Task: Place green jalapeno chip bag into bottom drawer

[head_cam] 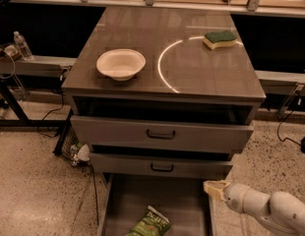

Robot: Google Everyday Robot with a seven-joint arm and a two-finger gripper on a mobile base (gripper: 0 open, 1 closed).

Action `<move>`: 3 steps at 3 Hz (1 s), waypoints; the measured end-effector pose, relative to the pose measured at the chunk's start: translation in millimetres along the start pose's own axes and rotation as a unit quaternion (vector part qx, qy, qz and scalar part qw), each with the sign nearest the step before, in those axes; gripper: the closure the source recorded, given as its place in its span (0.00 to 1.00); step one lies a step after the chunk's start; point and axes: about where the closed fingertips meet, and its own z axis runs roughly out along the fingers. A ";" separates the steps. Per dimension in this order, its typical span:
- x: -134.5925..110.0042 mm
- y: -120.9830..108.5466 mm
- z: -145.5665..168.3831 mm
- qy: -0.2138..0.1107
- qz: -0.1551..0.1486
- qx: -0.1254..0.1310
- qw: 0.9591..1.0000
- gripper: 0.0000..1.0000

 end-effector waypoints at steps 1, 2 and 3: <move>-38.7 -24.2 -52.2 -0.019 -0.062 0.087 0.994 1.00; -96.7 -30.8 -109.2 -0.039 -0.140 0.165 0.975 1.00; -189.4 -12.7 -168.3 -0.060 -0.249 0.238 0.937 1.00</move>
Offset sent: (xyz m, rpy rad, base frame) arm 0.0169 -0.1412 0.2584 -0.5730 -0.5126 -0.2524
